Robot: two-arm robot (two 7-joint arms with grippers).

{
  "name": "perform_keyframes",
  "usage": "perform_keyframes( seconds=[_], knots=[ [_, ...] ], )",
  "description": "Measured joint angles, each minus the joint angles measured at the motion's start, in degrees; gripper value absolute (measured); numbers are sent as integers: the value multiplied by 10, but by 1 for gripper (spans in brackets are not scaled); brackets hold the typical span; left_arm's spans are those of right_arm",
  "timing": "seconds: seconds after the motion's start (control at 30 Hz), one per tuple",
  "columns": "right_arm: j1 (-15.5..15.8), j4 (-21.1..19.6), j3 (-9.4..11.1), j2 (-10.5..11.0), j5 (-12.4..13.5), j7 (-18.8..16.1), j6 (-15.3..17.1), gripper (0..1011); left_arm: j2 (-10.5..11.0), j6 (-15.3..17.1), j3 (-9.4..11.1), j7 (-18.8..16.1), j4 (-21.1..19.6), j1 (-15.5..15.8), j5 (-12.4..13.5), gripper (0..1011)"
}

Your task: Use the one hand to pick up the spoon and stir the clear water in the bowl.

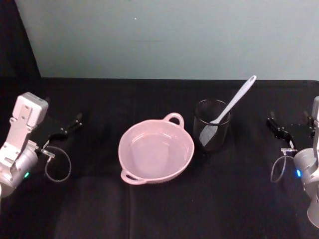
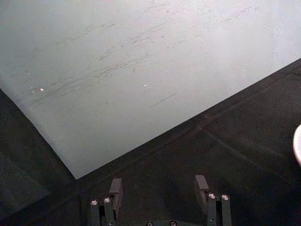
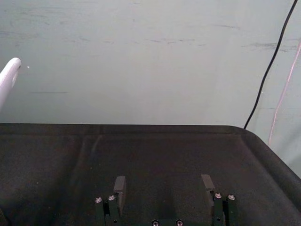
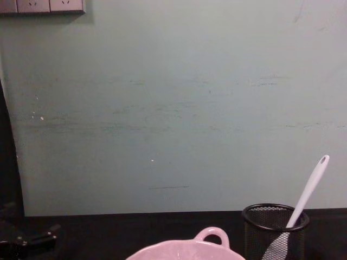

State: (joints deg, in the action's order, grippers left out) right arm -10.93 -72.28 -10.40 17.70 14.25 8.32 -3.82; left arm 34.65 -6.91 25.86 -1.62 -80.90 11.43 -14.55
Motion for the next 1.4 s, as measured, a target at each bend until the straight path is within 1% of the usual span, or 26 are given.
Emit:
perform_keyframes(
  seconds=[1.4],
  knots=[
    [1,-3,-2,2,1,0,2,1003,0,0,0,0,0,0,0,1011]
  ],
)
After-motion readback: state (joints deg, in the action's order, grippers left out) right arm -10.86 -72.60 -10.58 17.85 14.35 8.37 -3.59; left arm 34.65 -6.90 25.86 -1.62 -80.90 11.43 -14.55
